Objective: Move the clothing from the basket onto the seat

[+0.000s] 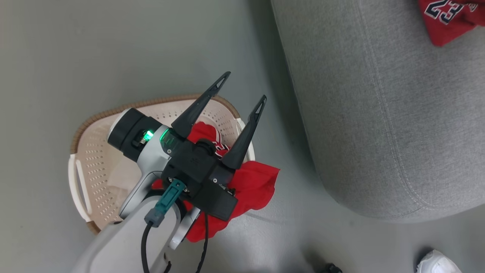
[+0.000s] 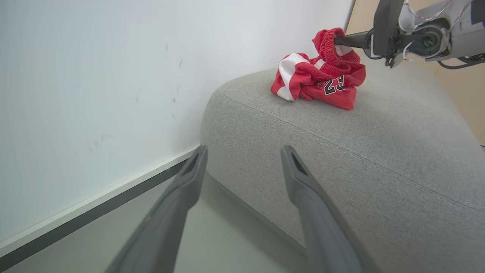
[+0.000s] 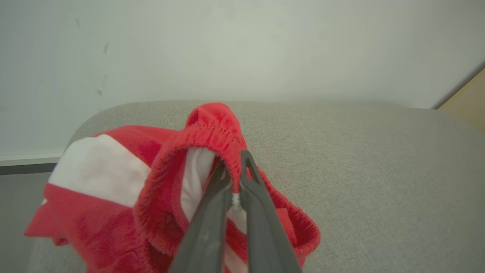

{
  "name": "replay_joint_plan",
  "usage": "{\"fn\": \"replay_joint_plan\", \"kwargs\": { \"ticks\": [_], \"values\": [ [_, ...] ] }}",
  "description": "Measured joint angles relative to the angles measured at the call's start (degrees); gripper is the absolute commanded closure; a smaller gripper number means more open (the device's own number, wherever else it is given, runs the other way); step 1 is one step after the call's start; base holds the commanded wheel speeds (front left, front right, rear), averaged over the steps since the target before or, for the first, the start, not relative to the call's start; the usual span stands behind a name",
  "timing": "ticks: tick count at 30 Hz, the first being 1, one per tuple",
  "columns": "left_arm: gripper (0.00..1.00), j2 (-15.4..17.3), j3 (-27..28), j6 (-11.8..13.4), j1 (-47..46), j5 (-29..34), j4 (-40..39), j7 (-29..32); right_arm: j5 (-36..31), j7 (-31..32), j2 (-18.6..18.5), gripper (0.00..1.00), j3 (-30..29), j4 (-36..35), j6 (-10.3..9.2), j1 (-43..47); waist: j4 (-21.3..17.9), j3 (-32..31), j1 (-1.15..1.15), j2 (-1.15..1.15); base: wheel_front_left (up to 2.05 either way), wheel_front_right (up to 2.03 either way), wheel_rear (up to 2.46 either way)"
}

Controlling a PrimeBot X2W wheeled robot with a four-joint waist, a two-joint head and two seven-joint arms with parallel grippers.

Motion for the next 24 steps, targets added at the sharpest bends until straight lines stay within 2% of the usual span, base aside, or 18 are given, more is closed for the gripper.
{"fn": "replay_joint_plan", "kwargs": {
  "ticks": [7,8,9,10,11,12,13,24],
  "values": [
    [0.0,0.77,0.63,0.0,-0.33,0.25,0.59,0.07,-0.22,-2.11,1.21,1.0,0.86,3.43,0.09,0.7,-1.17,2.6,-0.01,0.0,0.0,0.0,0.0],
    [0.0,0.97,0.84,0.0,-0.33,0.3,0.87,0.0,-0.25,-2.6,1.47,0.96,0.93,3.7,0.19,0.7,-1.41,2.63,-0.01,-0.01,0.0,0.0,0.0],
    [0.0,1.07,0.92,0.0,-0.32,0.3,1.1,-0.02,-0.35,-2.99,1.59,0.7,1.08,3.82,0.42,0.7,-1.64,2.57,0.0,0.0,0.0,0.0,0.0],
    [0.0,1.07,0.94,0.0,-0.32,0.3,1.27,-0.04,-0.58,-3.34,1.59,0.7,1.19,3.89,0.6,0.71,-1.82,2.43,-0.01,0.0,0.0,0.0,0.0],
    [0.0,1.05,0.97,0.0,-0.32,0.3,1.45,-0.13,-0.65,-3.53,1.59,0.58,1.38,3.92,0.65,0.73,-1.96,2.23,-0.01,-0.01,0.0,0.0,0.0],
    [0.0,1.05,1.04,0.0,-0.32,0.29,1.7,-0.36,-0.69,-3.88,1.62,0.06,1.67,3.93,0.74,0.79,-2.09,1.99,-0.01,-0.01,0.0,0.0,0.0],
    [0.0,1.05,1.09,0.0,-0.32,0.29,1.98,-0.57,-0.87,-4.14,1.62,0.0,1.88,3.92,1.12,0.99,-2.23,1.71,-0.01,-0.01,0.0,0.0,0.0],
    [0.0,0.62,1.85,0.07,0.96,-1.04,5.93,-2.99,-2.69,-5.04,3.12,0.0,3.81,3.24,2.09,6.03,-3.38,-2.91,-0.02,-0.01,0.0,0.0,0.0]
  ]
}}
